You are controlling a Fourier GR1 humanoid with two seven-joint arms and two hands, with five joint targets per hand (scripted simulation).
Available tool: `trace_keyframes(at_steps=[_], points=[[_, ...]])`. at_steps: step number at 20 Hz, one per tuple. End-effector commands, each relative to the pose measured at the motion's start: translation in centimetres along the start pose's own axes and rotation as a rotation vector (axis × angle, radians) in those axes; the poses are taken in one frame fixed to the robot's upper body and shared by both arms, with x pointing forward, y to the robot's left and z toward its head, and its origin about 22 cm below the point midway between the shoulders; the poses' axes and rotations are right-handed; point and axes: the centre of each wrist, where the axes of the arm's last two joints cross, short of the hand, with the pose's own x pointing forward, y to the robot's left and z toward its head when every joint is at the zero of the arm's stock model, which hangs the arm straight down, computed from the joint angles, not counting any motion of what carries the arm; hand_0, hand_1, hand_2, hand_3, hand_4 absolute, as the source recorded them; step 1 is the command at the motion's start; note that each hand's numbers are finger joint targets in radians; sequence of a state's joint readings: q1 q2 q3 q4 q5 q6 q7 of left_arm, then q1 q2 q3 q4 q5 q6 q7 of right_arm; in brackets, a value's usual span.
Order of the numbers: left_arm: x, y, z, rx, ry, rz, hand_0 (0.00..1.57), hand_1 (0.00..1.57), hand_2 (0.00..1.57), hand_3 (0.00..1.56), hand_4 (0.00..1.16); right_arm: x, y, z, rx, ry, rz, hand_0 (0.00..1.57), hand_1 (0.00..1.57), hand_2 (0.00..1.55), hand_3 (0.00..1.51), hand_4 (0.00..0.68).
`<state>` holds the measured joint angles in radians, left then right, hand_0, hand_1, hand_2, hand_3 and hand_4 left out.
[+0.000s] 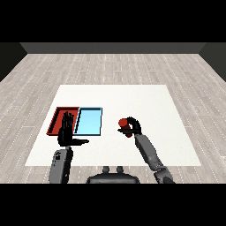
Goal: Pick the red can and put it in the red box
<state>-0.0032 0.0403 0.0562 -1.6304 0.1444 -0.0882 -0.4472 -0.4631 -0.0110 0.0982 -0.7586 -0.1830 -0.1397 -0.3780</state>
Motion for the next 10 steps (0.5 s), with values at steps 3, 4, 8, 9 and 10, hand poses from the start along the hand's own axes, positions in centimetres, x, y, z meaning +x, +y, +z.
trace_keyframes(at_steps=[3, 4, 8, 9, 10], points=[[0.1, 0.5, 1.3, 0.018, -0.004, -0.007, 0.0, 0.0, 0.0, 0.0, 0.0, 0.6, 1.1, 0.0, 0.023, 0.028, 0.063, 1.53, 1.53, 1.47, 1.41, 0.546], [0.4, 0.7, 1.1, 0.006, -0.005, -0.007, 0.0, 0.0, 0.0, 0.0, 0.0, 0.8, 2.1, 0.3, -0.006, 0.025, 0.038, 1.53, 1.53, 1.47, 1.41, 0.546], [0.9, -0.2, 0.6, 0.005, 0.017, -0.006, 0.0, 0.0, 0.0, 0.0, 0.0, 0.9, 1.6, -0.3, 0.003, 0.01, 0.059, 1.55, 1.55, 1.47, 1.41, 0.558], [0.3, 0.7, -0.3, -0.003, 0.006, -0.008, 0.0, 0.0, 0.0, 0.0, 0.0, 0.3, -0.8, 0.5, -0.025, -0.055, 0.056, 1.53, 1.53, 1.47, 1.4, 0.578], [1.0, 0.6, -1.2, -0.016, 0.003, 0.02, 0.0, 0.0, 0.0, 0.0, 0.0, 2.4, 1.1, -0.1, -0.019, -0.06, 0.048, 1.53, 1.53, 1.47, 1.4, 0.58]])
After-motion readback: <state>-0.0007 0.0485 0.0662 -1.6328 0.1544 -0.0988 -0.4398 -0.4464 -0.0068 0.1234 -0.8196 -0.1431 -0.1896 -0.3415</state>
